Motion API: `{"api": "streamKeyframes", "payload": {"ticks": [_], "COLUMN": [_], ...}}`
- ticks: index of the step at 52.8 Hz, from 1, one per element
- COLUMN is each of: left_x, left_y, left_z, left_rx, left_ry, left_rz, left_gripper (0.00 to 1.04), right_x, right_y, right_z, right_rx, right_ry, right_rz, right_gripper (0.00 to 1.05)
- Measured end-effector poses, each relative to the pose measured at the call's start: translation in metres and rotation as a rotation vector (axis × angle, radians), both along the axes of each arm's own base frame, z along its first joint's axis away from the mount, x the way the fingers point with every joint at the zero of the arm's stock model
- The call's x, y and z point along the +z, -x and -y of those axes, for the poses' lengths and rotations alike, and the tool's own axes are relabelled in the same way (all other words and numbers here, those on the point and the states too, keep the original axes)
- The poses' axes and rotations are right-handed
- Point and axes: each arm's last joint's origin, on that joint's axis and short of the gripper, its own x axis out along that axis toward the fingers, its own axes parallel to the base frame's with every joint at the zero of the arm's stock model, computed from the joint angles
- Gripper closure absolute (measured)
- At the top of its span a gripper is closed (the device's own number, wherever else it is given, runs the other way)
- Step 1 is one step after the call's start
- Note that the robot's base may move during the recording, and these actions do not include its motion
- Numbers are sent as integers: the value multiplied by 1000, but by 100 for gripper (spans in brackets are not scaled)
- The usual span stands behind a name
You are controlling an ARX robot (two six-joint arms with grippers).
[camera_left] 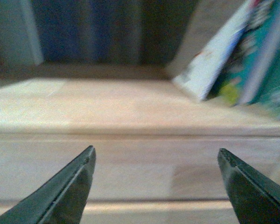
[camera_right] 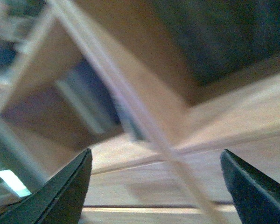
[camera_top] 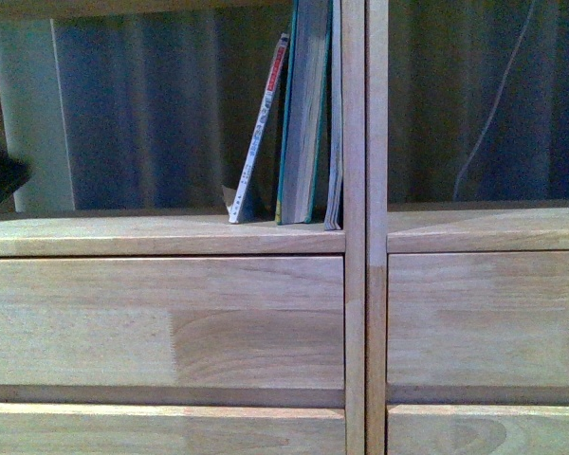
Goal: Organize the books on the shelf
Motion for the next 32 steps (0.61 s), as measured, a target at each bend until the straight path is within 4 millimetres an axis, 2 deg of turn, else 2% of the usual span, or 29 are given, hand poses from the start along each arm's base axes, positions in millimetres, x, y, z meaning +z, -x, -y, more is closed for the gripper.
{"api": "streamKeyframes", "payload": {"ticks": [2,5,8,15,25,27,32], "left_x": [-12,-23,-36,-54,-77,-80,-88], "left_y": [6,11,20,36,54,57,65], "left_z": [-4,-9,-14,-19,-27,-28,-33], "left_rx": [93,134,160,143,156,152,129], "left_ry": [-7,-12,-15,-20,-22,-24,-25], "left_rz": [-35,-55,-65,-58,-66,-66,-66], "left_gripper": [32,39,50,71,102,102,102], "right_x": [-12,-30,-50,-73,-96,-100,-109], "right_y": [2,3,6,10,16,17,19], "right_z": [0,0,-3,-10,-10,-10,-10], "right_rx": [-141,-237,-341,-331,-346,-346,-346], "right_ry": [98,199,370,530,584,587,599], "right_rz": [-83,-170,-211,-201,-191,-191,-193], "right_gripper": [29,35,46,66,96,101,102]}}
